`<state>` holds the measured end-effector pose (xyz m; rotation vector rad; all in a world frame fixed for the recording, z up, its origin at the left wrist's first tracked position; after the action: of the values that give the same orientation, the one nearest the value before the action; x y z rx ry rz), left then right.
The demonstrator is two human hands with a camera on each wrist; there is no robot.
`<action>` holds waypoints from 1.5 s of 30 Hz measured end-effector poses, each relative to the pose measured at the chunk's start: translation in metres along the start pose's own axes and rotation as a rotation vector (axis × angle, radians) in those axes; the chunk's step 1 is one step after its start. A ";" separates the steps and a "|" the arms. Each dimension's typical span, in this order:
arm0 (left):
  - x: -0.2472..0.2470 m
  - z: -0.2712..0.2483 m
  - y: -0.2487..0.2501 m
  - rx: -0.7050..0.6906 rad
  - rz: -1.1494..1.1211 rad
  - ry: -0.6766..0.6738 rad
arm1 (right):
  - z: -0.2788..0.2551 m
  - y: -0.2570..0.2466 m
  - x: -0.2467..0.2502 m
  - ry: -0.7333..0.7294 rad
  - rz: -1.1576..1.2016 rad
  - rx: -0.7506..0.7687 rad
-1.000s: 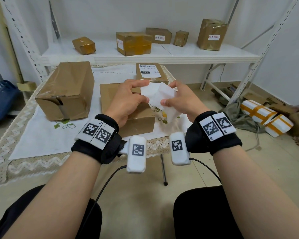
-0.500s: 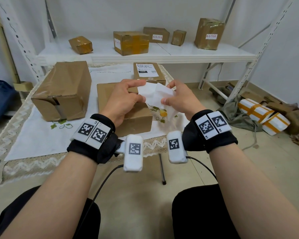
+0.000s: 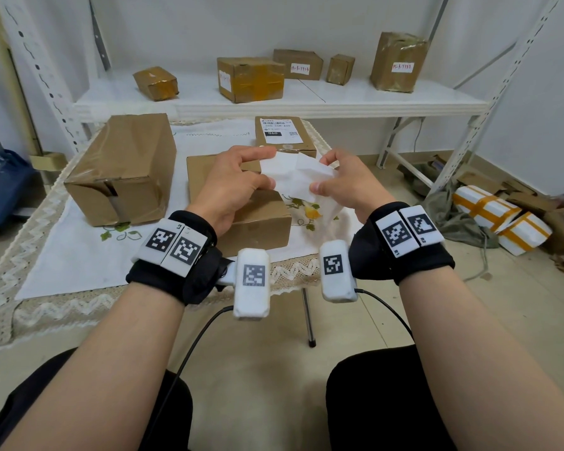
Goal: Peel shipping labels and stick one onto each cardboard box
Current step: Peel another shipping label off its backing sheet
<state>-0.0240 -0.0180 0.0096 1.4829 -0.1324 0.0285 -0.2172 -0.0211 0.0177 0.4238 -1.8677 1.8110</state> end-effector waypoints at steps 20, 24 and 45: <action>0.004 -0.006 0.009 -0.109 0.127 0.002 | -0.003 -0.002 -0.006 -0.096 0.093 -0.018; -0.002 -0.008 0.009 -0.096 0.171 -0.050 | -0.001 -0.004 -0.011 -0.005 0.158 -0.001; 0.004 -0.006 0.009 -0.004 -0.020 -0.065 | 0.006 0.000 -0.009 0.036 0.312 -0.050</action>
<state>-0.0208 -0.0114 0.0180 1.4816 -0.1702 -0.0366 -0.2103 -0.0284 0.0127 0.0821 -2.0395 1.9466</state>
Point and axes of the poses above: each hand's wrist, its own z-axis towards the middle knuckle, its own x-axis out of the back of the hand, y = z × x, the point moved 3 cm from there along z, towards the middle knuckle, and after that the axes turned 1 degree about z, right-handed, at the moved point
